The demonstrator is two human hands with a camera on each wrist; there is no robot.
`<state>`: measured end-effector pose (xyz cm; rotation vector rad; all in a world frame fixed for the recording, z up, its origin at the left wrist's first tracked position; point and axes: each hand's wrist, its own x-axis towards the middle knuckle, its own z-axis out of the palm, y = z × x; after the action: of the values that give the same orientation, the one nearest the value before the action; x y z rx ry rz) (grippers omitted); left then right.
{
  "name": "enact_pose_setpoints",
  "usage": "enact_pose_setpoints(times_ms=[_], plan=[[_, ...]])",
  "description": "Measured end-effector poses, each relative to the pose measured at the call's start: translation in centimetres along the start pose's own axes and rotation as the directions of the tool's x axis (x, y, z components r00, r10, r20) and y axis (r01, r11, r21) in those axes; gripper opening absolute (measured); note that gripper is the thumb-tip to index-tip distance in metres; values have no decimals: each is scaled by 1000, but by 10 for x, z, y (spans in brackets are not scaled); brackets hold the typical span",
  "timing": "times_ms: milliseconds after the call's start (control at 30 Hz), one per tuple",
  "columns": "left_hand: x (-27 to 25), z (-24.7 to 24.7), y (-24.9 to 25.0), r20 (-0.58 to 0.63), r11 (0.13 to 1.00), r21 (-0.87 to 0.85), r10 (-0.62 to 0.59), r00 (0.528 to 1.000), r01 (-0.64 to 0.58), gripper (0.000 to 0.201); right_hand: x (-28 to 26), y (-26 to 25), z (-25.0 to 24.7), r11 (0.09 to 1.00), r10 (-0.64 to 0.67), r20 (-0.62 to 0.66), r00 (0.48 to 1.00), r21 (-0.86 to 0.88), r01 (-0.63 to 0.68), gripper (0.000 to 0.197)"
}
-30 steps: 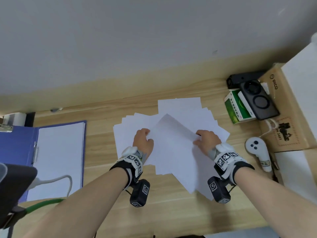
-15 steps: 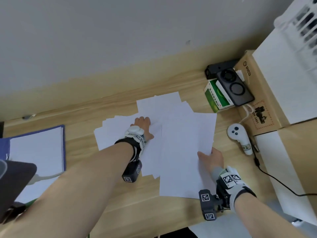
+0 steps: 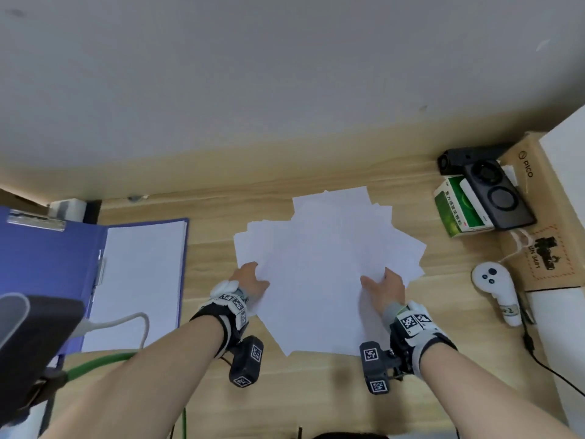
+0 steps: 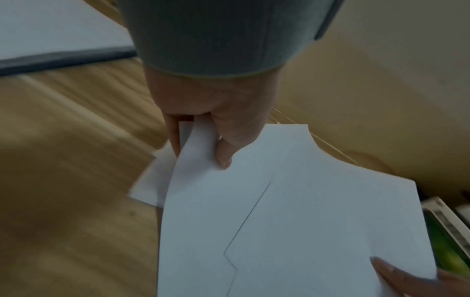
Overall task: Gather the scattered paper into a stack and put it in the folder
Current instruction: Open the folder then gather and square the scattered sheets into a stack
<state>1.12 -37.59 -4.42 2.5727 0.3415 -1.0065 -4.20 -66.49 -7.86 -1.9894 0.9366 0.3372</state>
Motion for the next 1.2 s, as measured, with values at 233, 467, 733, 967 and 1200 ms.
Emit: enact_pose_setpoints(times_ms=[233,467,733,967,1200], plan=[[-34,6,-73,157,988,-121,-72,985,92,16,-33,-26,53,997,53,60,997,-67,-49,30],[-46,32,-104,213,792,-585,-53,976,171,62,-68,-29,92,983,35,154,987,-186,-6,17],[-63,33,-107,195,794,-607,146,970,2,18,-101,-27,98,991,-11,84,996,-129,22,27],[-70,-26,-113,-59,703,-680,230,971,-208,16,-109,-64,73,989,-136,205,969,83,121,76],[-83,-117,-94,-278,631,-681,247,928,-372,18,-142,-169,48,860,-364,104,926,419,291,36]])
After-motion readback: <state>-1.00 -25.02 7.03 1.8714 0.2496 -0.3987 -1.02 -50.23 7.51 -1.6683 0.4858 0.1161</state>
